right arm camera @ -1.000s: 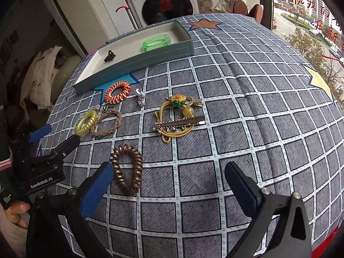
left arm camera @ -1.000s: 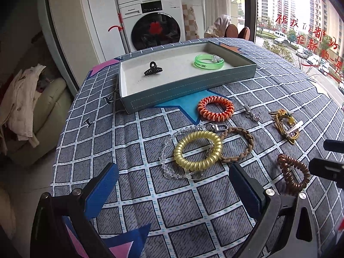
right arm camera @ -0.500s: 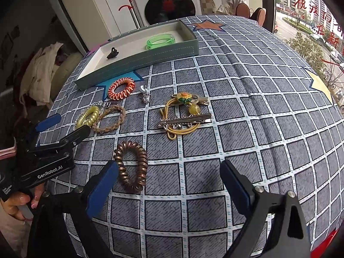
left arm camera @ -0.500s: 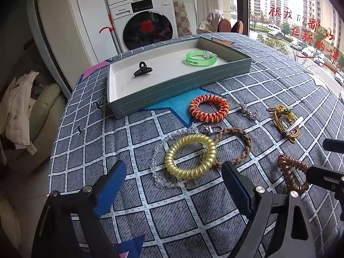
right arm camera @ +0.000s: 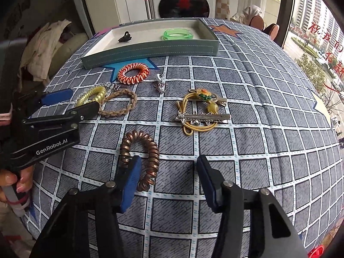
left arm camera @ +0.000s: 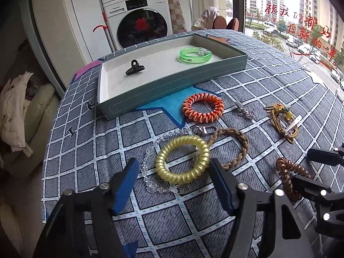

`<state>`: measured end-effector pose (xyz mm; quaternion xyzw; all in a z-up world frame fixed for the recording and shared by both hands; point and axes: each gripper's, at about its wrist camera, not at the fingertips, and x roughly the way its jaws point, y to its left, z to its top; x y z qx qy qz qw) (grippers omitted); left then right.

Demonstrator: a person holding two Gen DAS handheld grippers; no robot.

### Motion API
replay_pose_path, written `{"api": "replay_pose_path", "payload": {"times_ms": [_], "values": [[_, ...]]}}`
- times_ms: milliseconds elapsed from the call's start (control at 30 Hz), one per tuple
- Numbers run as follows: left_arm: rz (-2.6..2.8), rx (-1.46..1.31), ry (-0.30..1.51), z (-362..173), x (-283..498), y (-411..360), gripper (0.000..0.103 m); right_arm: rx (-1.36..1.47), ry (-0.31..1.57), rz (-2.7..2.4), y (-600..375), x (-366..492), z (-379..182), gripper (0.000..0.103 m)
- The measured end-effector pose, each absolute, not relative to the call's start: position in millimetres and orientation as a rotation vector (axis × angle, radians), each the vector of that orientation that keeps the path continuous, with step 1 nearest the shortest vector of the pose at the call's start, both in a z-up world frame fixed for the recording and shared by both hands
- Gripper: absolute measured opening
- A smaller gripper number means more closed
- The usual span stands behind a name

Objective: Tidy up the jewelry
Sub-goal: 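Grasp the yellow spiral hair tie with the left tool while the right tool grasps the brown spiral tie, then carry both spiral ties into the tray and open both tools to release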

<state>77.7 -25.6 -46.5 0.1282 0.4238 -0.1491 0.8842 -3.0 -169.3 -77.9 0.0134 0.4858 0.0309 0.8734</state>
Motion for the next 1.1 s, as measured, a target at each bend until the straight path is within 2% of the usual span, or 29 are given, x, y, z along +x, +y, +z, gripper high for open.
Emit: {"api": "replay_pose_path", "payload": {"times_ms": [100,167,233,300,333,367,1100], "values": [[-0.313,0.264,0.884,-47,78,-26,0.079,-0.003,1.013,0.057,-167,-4,-78,0.041],[-0.322,0.259,0.893,-48,79,-26,0.061,-0.017,1.009,0.059,-166,-5,-78,0.033],[-0.318,0.260,0.889,-48,79,-26,0.057,-0.019,1.006,0.064,-166,-6,-77,0.023],[-0.331,0.258,0.873,-46,77,-26,0.046,-0.018,1.004,0.063,-166,-6,-77,0.013],[-0.337,0.261,0.870,-45,77,-26,0.036,-0.015,1.002,0.062,-167,-7,-77,0.013],[-0.340,0.259,0.871,-44,77,-26,0.032,-0.009,1.001,0.062,-168,-7,-77,0.013],[-0.390,0.003,0.878,-11,82,13,0.030,0.180,0.958,0.098,-195,-1,-57,0.012]]}}
